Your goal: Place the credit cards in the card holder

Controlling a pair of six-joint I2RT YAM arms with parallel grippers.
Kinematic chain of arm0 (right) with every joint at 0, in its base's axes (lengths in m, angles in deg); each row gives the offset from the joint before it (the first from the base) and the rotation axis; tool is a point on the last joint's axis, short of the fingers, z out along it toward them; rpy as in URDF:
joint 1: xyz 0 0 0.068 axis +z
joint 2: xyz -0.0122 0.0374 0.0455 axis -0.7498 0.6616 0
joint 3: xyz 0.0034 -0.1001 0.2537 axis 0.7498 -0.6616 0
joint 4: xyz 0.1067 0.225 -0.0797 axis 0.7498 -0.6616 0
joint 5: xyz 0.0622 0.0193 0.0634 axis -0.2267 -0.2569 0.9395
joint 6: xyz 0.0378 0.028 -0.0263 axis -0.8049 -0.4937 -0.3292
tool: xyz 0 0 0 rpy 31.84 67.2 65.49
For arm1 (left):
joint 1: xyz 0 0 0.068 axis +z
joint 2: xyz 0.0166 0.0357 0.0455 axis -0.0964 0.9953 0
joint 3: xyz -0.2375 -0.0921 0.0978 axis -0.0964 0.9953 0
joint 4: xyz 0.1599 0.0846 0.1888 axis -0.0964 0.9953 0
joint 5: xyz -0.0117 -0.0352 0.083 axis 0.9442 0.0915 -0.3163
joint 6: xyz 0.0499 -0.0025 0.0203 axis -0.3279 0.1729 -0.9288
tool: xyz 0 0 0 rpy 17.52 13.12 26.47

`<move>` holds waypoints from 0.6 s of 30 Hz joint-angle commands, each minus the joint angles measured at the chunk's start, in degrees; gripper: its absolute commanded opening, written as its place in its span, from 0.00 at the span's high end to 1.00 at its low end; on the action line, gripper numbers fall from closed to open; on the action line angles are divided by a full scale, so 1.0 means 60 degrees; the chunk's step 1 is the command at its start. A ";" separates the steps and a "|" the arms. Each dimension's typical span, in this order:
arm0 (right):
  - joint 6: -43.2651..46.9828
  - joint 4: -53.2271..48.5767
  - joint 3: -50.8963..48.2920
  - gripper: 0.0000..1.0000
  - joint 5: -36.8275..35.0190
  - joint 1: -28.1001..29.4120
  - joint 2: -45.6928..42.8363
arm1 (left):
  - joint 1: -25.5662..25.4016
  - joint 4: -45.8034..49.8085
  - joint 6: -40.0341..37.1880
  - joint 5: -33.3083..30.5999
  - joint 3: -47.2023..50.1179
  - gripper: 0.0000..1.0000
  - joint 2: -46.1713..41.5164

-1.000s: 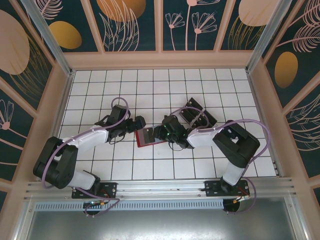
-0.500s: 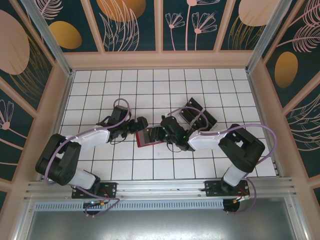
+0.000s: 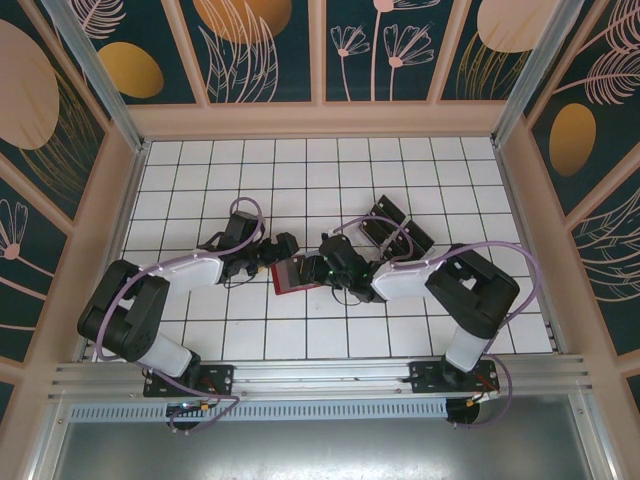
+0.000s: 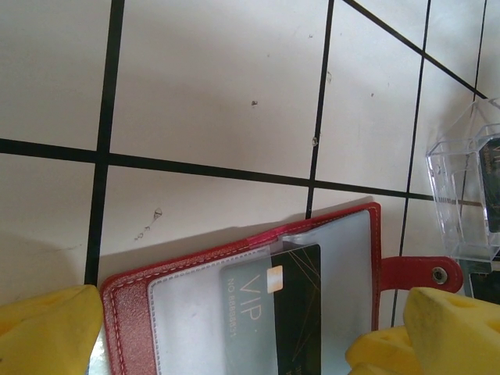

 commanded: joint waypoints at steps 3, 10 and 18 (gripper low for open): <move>-0.0079 0.0375 0.0003 0.76 0.0037 0.0089 0.0392 | -0.0014 -0.0383 0.0158 0.0225 -0.0025 0.02 0.0262; -0.0083 0.0399 0.0181 0.82 0.0124 0.0154 0.0596 | -0.0022 -0.0496 0.0158 0.0273 0.0020 0.02 0.0386; -0.0089 0.0368 0.0453 0.91 0.0182 0.0313 0.0830 | -0.0012 -0.0582 0.0141 0.0297 0.0064 0.01 0.0489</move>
